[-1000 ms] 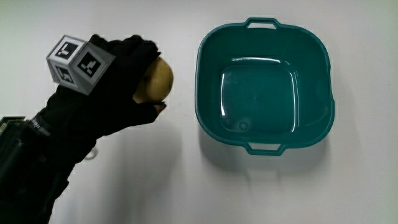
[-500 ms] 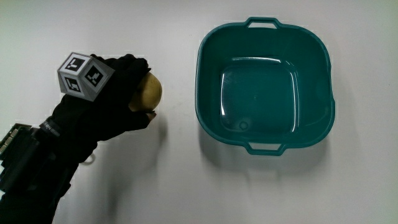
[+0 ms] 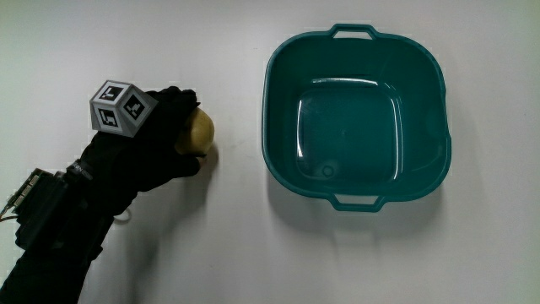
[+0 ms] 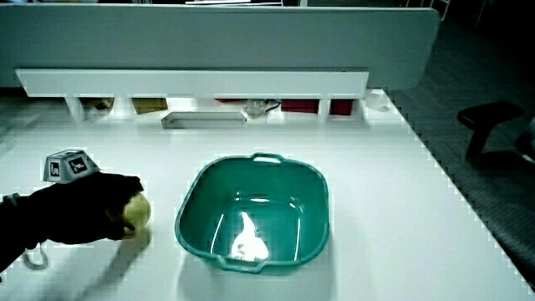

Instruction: Place pear on desk

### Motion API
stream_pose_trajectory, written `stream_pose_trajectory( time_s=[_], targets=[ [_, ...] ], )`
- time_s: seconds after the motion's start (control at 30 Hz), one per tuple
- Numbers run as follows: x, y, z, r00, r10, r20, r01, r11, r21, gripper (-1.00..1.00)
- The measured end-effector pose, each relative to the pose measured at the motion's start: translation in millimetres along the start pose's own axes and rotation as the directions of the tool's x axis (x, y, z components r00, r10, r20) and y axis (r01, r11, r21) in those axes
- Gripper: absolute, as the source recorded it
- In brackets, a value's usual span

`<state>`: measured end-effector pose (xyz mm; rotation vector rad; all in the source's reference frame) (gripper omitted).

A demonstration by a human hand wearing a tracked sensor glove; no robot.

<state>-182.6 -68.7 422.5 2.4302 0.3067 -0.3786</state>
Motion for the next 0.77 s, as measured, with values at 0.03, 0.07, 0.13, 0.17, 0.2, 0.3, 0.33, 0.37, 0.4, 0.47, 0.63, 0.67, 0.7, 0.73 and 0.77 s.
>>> stream_pose_trajectory(
  time_s=[0.03,0.07,0.13,0.17,0.2,0.3,0.33,0.37,0.4,0.47,0.63,0.67,0.7,0.73,0.77],
  targets=[
    [2.0,-2.8,3.4,1.0,0.009,0.01,-0.009,0.9999,0.007,0.0],
    [1.5,-1.3,2.5,1.0,0.02,0.002,-0.02,0.9998,-0.005,0.0],
    [2.1,1.1,3.3,1.0,0.024,-0.003,-0.024,0.9993,-0.028,0.0],
    [2.7,1.5,4.4,1.0,0.031,-0.001,-0.031,0.9989,-0.036,0.0],
    [3.3,1.7,4.9,0.999,0.039,0.006,-0.039,0.998,-0.049,0.0],
    [-1.3,3.0,2.7,0.998,0.05,0.043,-0.047,0.996,-0.076,0.0],
    [-1.2,1.9,3.0,0.998,0.047,0.043,-0.044,0.9965,-0.071,0.0],
    [-2.8,1.5,1.8,0.996,0.055,0.066,-0.049,0.9951,-0.086,-0.05],
    [-5.0,1.4,0.3,0.996,0.045,0.081,-0.039,0.9964,-0.075,-0.11],
    [-7.3,0.3,-2.0,0.994,0.049,0.094,-0.043,0.9964,-0.073,-0.21],
    [-11.2,-5.7,-3.7,0.995,0.056,0.079,-0.05,0.9952,-0.084,-0.47],
    [-12.3,-8.4,-3.0,0.995,0.066,0.079,-0.06,0.9948,-0.083,-0.53],
    [-13.9,-11.1,-3.1,0.993,0.078,0.09,-0.07,0.9941,-0.082,-0.58],
    [-15.5,-13.8,-3.3,0.991,0.089,0.102,-0.081,0.9934,-0.081,-0.63],
    [-14.5,-17.2,-0.7,0.996,0.058,0.068,-0.054,0.9965,-0.063,-0.68]
  ],
)
